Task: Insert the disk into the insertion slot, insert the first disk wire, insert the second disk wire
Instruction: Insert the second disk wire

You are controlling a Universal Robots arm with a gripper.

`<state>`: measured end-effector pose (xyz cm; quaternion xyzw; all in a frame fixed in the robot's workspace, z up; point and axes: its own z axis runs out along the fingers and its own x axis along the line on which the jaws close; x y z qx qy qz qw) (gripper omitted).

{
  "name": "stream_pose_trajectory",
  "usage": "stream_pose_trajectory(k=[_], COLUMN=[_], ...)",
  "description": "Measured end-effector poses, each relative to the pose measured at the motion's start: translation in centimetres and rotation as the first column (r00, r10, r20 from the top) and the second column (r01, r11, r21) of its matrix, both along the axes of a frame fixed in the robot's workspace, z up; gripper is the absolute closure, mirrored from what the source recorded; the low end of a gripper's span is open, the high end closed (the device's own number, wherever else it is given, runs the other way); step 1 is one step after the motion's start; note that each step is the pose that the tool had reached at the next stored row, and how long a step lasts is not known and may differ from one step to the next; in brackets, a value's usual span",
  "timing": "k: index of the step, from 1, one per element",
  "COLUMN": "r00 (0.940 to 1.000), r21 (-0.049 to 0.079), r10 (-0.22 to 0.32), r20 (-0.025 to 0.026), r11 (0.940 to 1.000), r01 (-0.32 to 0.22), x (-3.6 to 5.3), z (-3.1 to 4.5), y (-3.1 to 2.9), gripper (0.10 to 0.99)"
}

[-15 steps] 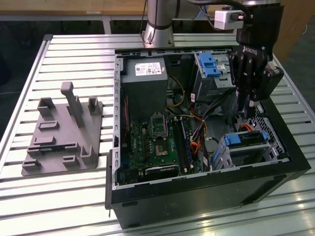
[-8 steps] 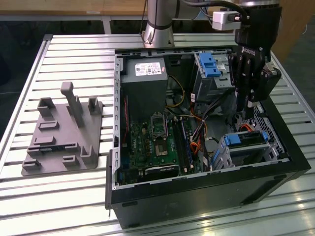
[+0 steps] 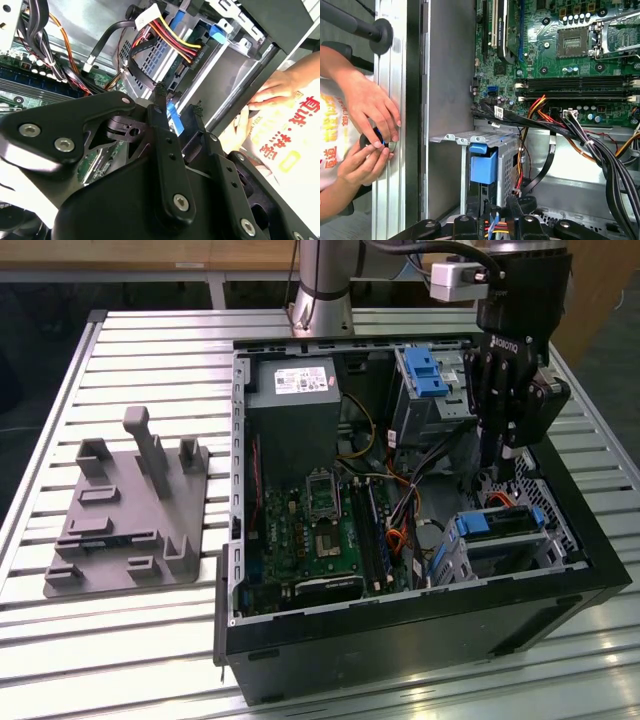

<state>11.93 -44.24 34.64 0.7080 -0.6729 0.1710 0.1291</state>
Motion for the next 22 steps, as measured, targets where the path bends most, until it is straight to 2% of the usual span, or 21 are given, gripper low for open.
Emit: stream_pose_trajectory(k=[7, 9, 22], r00=[0.9999, 0.9998, 0.9998], r21=[-0.016, -0.018, -0.033], r10=[-0.001, -0.001, 0.0], r20=[0.0153, 0.0183, 0.0191], r11=[0.9999, 0.9998, 0.9995], r01=[0.001, 0.001, 0.001], x=[-0.11, -0.28, -0.39], z=[-0.05, -0.1, -0.36], y=[0.08, 0.11, 0.52], gripper=[0.725, 0.725, 0.725])
